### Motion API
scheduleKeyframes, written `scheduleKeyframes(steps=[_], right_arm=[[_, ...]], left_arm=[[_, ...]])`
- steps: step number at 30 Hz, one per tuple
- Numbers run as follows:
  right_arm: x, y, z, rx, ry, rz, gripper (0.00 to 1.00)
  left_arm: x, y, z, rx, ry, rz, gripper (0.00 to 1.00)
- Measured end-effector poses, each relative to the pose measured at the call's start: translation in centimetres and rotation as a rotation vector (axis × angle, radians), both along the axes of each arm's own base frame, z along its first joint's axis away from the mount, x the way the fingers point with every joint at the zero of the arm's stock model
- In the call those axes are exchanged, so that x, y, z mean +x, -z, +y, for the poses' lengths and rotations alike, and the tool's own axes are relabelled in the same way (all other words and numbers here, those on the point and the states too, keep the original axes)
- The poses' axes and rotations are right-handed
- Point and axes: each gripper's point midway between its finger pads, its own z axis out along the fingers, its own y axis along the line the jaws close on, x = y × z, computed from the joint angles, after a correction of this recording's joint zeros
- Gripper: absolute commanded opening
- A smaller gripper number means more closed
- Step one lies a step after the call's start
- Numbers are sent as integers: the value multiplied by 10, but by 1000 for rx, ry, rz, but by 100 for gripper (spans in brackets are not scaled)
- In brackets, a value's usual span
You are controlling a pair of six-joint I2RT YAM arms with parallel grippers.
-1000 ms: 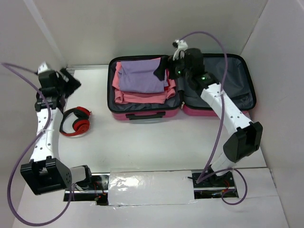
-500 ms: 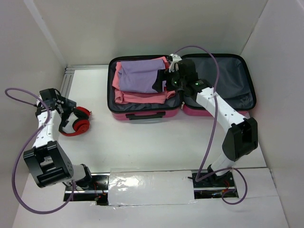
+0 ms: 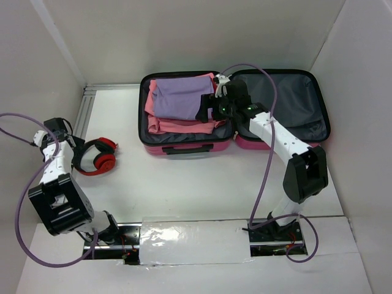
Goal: Pack the luggage
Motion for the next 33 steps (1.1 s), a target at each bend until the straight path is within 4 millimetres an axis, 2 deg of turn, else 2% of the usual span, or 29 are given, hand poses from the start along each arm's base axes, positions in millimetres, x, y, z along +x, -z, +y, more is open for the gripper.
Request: scheduleKeyframes(steps=[5, 14, 19, 23, 29, 31, 33], right_arm=[[2, 0, 0, 10, -8, 2, 94], [4, -2, -3, 32, -23, 2, 94], [3, -1, -2, 36, -34, 7, 94], [3, 0, -2, 36, -35, 8, 94], [4, 0, -4, 35, -29, 8, 93], [4, 0, -4, 35, -28, 8, 93], [4, 0, -4, 35, -28, 8, 93]], left_arm=[[-6, 25, 5, -6, -7, 90, 80], [-30, 60, 1, -25, -17, 206, 79], [-31, 73, 2, -33, -18, 229, 69], [-29, 88, 3, -47, -17, 253, 52], [-22, 92, 7, -36, -16, 237, 47], [-21, 94, 8, -35, -17, 239, 43], [-19, 94, 8, -35, -13, 234, 34]])
